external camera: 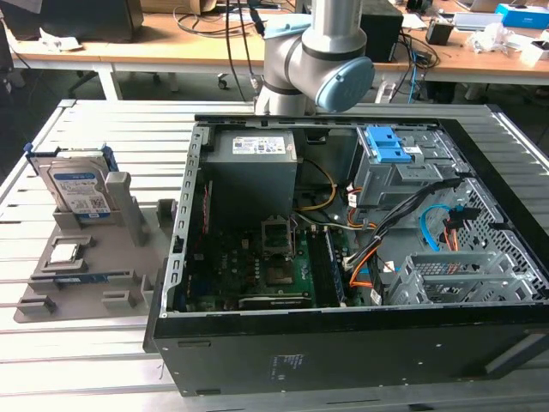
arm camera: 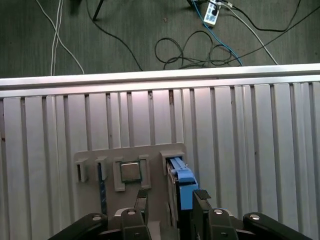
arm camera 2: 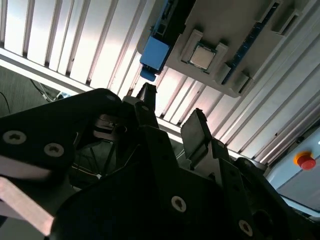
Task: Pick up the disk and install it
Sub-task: 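Pick up the disk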
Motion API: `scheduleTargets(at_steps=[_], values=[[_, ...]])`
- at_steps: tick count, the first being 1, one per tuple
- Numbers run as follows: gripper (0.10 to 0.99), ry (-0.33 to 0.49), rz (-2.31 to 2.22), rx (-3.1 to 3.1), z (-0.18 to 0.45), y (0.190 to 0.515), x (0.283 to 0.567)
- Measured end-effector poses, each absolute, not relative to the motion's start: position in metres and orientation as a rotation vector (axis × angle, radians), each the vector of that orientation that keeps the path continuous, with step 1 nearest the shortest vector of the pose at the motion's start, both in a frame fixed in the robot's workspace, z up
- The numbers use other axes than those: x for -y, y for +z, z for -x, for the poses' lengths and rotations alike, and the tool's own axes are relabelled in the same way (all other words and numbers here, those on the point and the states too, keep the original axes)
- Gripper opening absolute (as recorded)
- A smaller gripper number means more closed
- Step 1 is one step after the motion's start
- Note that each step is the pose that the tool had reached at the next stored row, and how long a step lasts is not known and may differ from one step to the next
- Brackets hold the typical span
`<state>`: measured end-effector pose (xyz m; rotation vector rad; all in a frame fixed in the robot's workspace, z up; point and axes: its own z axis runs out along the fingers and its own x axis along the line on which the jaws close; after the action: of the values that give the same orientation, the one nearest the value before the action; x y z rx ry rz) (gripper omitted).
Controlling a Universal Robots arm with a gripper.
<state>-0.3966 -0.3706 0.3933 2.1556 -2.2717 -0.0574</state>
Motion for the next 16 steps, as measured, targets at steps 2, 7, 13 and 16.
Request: scheduleTargets(at_steps=[2, 7, 13, 16], values=[[0.482, -0.057, -2.161, 2.267, 0.395, 0.393, 0.368], [0.482, -0.057, -2.173, 2.254, 0.39, 0.393, 0.362], [0.482, -0.054, -2.18, 2.244, 0.384, 0.38, 0.359], [0.482, -0.042, -2.188, 2.227, 0.381, 0.37, 0.359]])
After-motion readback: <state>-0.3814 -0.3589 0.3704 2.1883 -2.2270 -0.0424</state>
